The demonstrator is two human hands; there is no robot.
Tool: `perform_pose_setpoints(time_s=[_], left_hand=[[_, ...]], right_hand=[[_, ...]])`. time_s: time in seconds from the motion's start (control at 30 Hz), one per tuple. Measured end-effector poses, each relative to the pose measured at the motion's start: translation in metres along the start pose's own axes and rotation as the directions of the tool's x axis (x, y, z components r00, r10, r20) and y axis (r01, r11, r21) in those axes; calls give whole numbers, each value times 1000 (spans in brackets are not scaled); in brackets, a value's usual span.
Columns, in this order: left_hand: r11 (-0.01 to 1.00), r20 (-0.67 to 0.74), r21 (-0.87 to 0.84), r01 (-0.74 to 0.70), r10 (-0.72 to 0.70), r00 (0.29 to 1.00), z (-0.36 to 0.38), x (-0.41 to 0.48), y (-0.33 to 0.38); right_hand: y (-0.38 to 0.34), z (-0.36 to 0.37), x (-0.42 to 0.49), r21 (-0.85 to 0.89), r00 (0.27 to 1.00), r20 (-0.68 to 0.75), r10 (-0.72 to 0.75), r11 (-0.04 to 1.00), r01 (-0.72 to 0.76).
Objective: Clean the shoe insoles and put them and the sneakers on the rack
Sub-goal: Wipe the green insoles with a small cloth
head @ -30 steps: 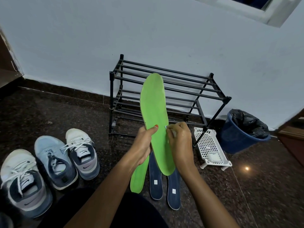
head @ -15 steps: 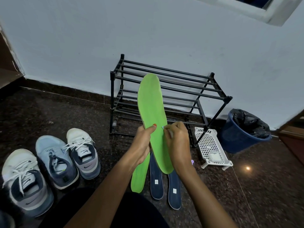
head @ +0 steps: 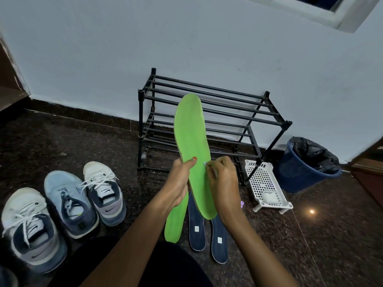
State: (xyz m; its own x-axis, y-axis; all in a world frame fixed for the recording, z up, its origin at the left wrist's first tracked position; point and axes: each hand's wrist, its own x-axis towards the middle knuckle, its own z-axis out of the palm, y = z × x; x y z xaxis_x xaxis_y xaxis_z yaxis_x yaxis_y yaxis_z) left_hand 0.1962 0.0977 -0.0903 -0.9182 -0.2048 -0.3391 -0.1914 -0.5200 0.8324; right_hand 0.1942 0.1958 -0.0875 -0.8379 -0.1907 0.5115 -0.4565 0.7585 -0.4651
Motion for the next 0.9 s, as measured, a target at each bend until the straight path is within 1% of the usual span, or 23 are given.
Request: perform_pose_setpoints(time_s=[0.1,0.2,0.4,0.53,0.63,0.7,0.83,0.9], left_hand=[[1000,-27,-7,2,-3,1000,-3,1,1],[1000,-13,-22,-17,16,1000,-2,0,2],[999,32,-22,-32,33,999,3,-5,2],[999,15,-26,-31,32,999,2,-4,3],[999,-3,-24,-37,37,999,1,-4,4],[999,0,-21,-37,37,999,1,-4,4],[998,65,49,-35,31,997,3,-9,3],[997,73,74,-30,25,997,4,-11,1]], right_hand=[[-7,5,-10,30,998,29,-61,998,60],[-6,3,-11,36,996,47,-81,996,80],[12,-3,7,0,999,10,50,999,-50],[3,0,-6,-66,999,-6,-33,997,32],[-6,4,-18,-85,994,31,-109,990,111],[-6,5,-19,-74,991,46,-127,989,131],[1,-1,-2,-11,999,18,-51,999,51],[4,-3,6,17,1000,16,-14,1000,14]])
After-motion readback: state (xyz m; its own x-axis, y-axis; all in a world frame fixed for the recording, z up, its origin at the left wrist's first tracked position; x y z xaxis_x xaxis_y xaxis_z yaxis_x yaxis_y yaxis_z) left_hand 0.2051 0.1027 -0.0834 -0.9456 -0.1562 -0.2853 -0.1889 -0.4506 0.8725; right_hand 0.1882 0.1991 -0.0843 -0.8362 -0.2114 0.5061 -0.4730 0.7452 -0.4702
